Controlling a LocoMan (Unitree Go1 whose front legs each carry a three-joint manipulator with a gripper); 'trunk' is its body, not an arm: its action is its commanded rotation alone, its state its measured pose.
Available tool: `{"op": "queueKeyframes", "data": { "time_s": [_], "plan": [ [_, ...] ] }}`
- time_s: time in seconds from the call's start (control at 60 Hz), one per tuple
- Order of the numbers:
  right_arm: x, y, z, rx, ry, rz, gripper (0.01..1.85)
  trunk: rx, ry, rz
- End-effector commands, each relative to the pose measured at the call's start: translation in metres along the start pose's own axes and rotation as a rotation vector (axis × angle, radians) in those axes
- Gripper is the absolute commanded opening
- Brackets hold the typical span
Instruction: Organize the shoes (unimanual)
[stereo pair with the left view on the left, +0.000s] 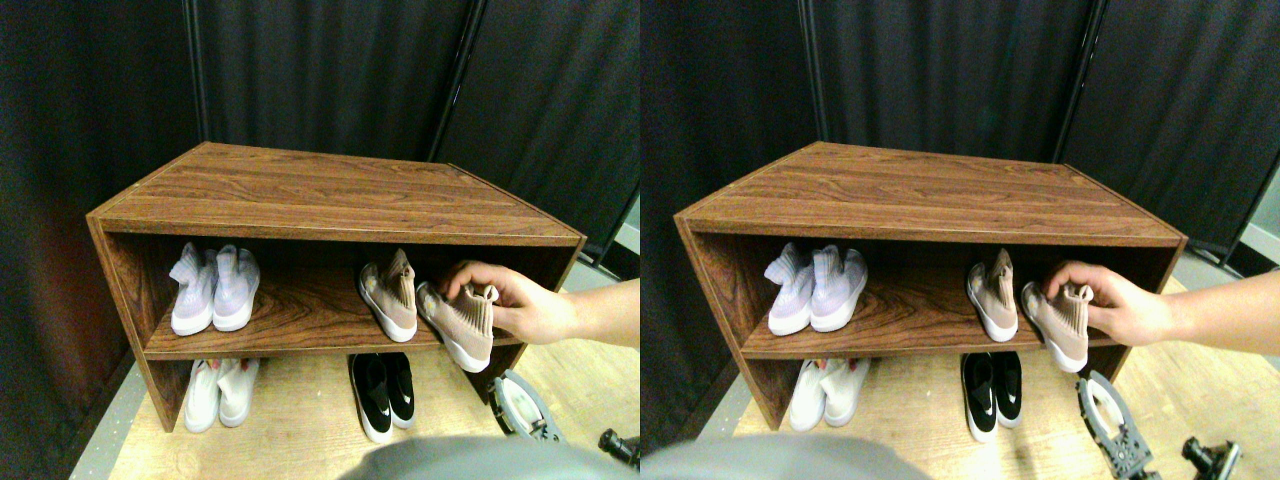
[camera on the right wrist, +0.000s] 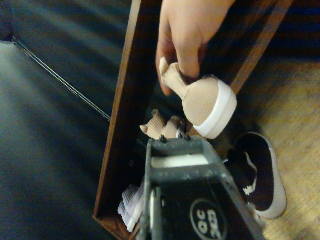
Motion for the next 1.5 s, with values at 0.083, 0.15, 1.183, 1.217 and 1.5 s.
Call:
{"op": "queueKeyframes", "data": {
  "time_s": [0.083, 0.15, 1.183, 1.217, 1.5],
  "plan": [
    [0.002, 0.007, 0.003, -0.008, -0.015, 0.040, 0.06, 0.006, 0.006, -0.002],
    [0.002, 0.006, 0.003, -0.002, -0.008, 0.037, 0.06, 0.006, 0.009, -0.003],
    [0.007, 0.014, 0.002, 0.212, -0.025, -0.008, 0.76, 0.000, 0.029, -0.011],
    [0.007, 0.014, 0.002, 0.218, -0.022, -0.011, 0.83, 0.000, 0.029, -0.011],
    [0.024, 0.004, 0.009, 0.149, -0.033, -0.028, 1.45, 0.002, 0.031, -0.012]
  ]
}}
